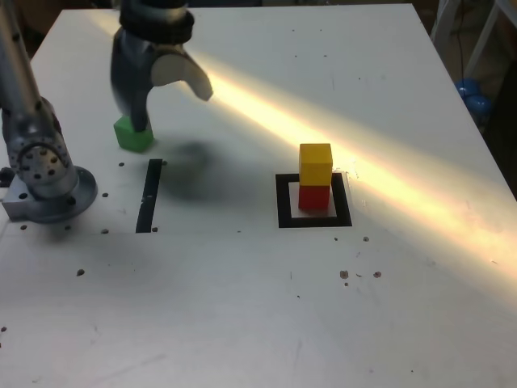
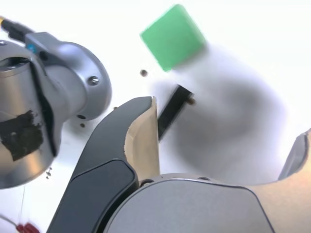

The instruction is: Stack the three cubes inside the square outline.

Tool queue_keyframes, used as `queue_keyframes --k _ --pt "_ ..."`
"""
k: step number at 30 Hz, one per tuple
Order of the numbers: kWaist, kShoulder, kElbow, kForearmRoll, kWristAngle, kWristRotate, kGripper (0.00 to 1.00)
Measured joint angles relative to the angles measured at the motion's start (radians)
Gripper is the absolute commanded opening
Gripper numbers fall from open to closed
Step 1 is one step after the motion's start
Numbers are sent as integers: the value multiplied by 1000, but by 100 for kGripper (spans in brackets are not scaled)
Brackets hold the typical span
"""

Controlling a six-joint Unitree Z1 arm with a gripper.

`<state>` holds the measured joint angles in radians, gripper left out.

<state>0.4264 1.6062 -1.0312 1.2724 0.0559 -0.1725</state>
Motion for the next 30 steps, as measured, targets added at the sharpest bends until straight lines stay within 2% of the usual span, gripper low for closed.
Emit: queue_keyframes --k 16,30 --pt "179 -25 162 -72 -25 24 99" --pt "272 66 173 -145 -32 80 97"
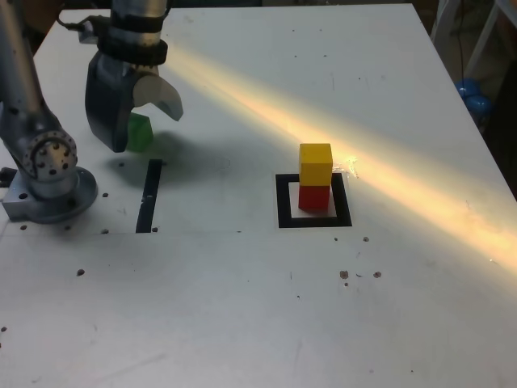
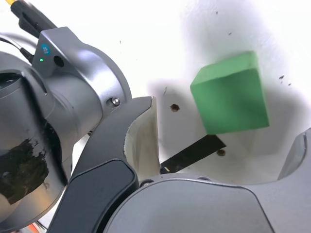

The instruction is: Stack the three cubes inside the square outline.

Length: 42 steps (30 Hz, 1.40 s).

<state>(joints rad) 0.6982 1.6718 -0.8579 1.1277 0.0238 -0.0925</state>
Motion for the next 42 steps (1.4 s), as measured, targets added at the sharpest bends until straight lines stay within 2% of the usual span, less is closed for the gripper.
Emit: queue_keyframes --k 5,9,11,16,19,22,42 --pt "47 18 -6 -2 4 26 92" --pt "80 40 -14 -2 4 48 83" --pt "88 52 -20 -2 5 54 75" --pt "89 64 -40 -16 10 56 44" --pt "89 67 -48 -26 22 56 33" --pt "89 69 -51 -32 32 56 31" --pt "88 71 -52 -32 36 60 31"
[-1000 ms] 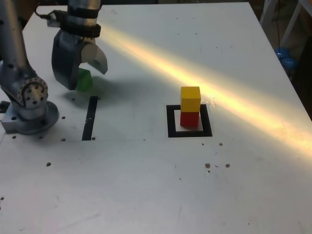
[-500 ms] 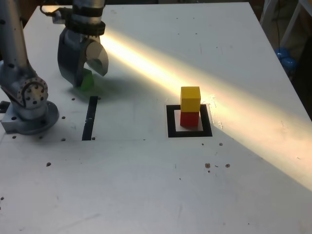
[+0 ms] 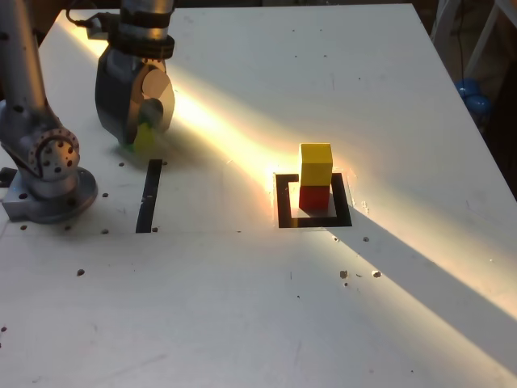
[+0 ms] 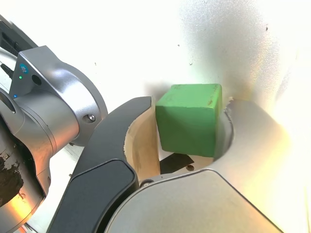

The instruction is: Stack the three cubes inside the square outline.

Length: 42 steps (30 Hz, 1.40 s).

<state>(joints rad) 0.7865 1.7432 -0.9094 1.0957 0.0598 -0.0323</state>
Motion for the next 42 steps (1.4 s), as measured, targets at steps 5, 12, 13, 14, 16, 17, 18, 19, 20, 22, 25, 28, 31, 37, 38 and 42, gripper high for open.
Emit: queue_keyframes --k 5,12,13,14,16,17,18,19,20,22,25,28,31,37,38,42 --pt "-42 1 -42 11 20 3 31" --pt "-205 2 -177 77 52 3 31" --pt "-229 2 -199 91 56 3 31" --pt "-251 3 -221 104 59 3 31" --pt "-294 9 -266 131 68 4 31" --pt "-315 13 -288 149 71 4 31" --pt "-338 20 -314 167 74 7 31" --pt "-361 28 -342 185 76 10 31" --pt "-384 36 -369 201 78 15 31" --pt "-428 57 -424 231 80 26 31" --pt "-488 87 -505 284 80 47 31" --pt "-548 113 -592 333 84 67 31" --pt "-588 137 -657 377 93 84 31" --pt "-695 224 -852 494 108 145 31" --pt "-706 236 -882 503 108 150 31" --pt "-754 266 -948 525 107 160 31"
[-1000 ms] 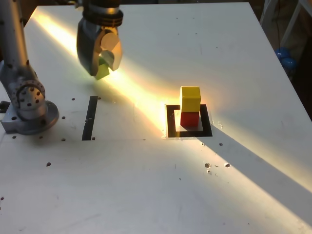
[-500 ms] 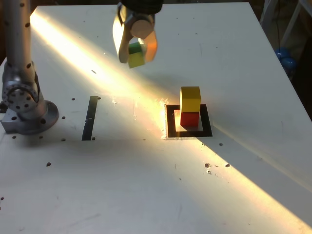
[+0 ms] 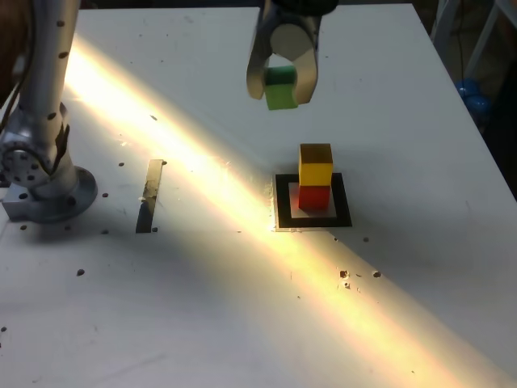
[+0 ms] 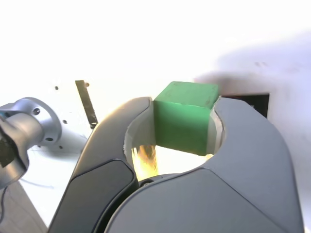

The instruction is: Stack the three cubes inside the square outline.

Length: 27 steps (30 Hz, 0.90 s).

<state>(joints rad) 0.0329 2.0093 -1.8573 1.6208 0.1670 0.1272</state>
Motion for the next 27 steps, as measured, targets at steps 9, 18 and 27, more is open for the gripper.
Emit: queue_keyframes --k 9,18,27 --pt "-84 39 -54 1 -7 -7 31" --pt "-161 102 -106 1 -34 -32 31" --pt "-170 119 -114 1 -38 -37 67"
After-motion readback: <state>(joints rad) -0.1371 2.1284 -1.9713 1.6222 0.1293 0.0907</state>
